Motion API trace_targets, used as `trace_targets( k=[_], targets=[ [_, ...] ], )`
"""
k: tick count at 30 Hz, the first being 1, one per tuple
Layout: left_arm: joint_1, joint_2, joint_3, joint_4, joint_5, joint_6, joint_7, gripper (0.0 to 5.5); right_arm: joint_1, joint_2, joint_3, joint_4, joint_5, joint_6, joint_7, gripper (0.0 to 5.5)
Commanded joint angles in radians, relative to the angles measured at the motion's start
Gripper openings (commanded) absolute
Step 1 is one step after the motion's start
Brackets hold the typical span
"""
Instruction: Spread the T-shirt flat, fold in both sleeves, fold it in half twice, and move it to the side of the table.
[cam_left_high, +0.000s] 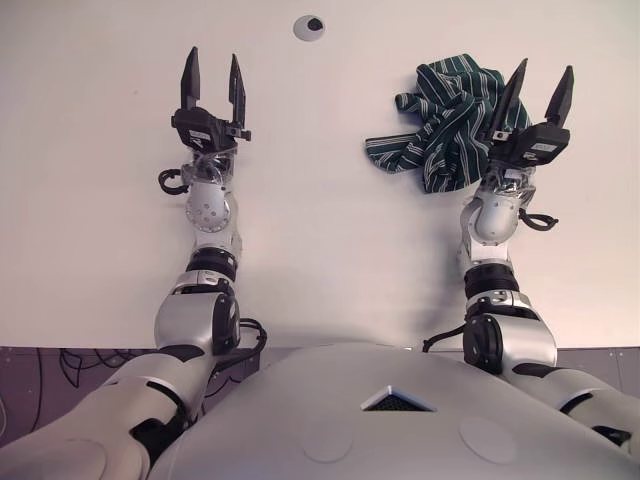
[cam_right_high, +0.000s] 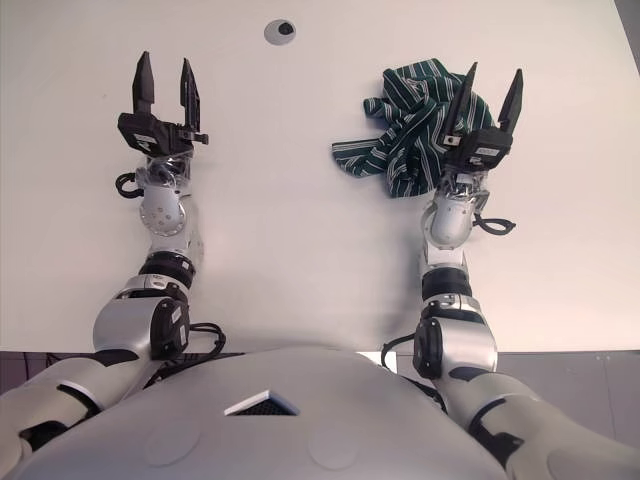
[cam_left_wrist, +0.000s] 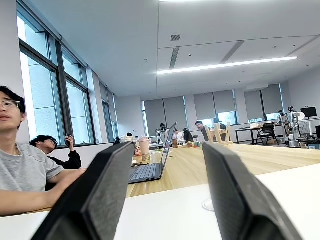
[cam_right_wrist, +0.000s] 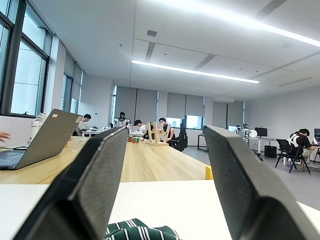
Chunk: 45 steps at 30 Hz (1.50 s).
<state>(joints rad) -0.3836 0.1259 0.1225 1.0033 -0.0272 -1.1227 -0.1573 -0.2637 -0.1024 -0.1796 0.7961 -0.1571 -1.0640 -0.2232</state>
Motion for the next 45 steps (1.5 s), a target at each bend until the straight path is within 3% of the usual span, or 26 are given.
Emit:
trace_targets(
  k=[1, 39, 41, 45],
  targets=[
    [0.033, 0.002, -0.002, 0.023, 0.005, -0.010, -0.003, 2.45, 0.028, -0.015, 0.009, 0.036, -0.001, 0.009, 0.003, 2.73],
    [0.031, -0.007, -0.010, 0.024, 0.016, -0.008, -0.003, 2.45, 0.024, -0.031, 0.040, 0.048, 0.021, 0.025, 0.015, 2.73],
    [0.020, -0.014, -0.007, 0.036, 0.012, 0.000, 0.000, 2.45, 0.023, -0.088, 0.063, -0.039, 0.009, 0.174, 0.091, 2.73],
    [0.009, -0.027, -0.013, 0.049, 0.029, 0.005, 0.017, 2.45, 0.011, -0.279, 0.122, -0.254, -0.224, 0.495, 0.179, 2.73]
  ],
)
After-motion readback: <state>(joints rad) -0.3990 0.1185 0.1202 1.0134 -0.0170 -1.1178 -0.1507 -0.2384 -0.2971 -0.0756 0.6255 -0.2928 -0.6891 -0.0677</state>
